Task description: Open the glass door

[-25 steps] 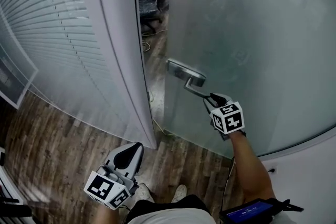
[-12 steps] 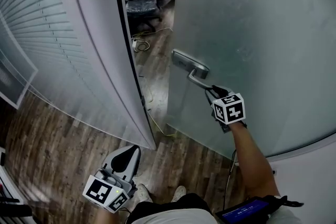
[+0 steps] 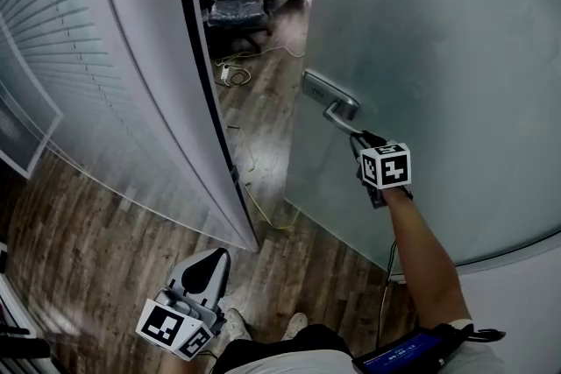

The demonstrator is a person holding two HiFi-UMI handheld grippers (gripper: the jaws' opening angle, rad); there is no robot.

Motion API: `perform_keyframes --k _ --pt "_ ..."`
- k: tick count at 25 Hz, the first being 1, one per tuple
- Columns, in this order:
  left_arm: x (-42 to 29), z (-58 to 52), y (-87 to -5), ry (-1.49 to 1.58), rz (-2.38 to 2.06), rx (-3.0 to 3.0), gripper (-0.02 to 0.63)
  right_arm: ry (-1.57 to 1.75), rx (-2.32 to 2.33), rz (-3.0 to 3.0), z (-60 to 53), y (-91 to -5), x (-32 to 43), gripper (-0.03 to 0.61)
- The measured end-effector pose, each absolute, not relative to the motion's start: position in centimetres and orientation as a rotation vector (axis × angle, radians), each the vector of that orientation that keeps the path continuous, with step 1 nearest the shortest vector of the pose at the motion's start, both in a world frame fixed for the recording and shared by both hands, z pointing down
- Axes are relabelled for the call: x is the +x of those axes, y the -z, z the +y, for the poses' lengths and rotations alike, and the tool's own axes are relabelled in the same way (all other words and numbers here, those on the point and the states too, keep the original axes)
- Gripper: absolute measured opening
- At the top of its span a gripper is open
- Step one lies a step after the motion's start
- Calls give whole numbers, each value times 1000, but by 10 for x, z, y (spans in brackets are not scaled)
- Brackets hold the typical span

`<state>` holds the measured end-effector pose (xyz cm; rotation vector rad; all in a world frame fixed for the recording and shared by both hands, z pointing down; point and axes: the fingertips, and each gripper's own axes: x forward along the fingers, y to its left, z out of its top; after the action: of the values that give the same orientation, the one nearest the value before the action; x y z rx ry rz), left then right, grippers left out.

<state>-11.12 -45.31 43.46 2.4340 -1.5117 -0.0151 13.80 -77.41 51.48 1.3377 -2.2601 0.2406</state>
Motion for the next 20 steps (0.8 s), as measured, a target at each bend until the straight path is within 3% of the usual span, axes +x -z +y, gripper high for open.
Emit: perform_keyframes --k 20 --pt "-114 -457 -433 -33 -1550 2401 0 -215 1432 -2224 -835 -506 171 118"
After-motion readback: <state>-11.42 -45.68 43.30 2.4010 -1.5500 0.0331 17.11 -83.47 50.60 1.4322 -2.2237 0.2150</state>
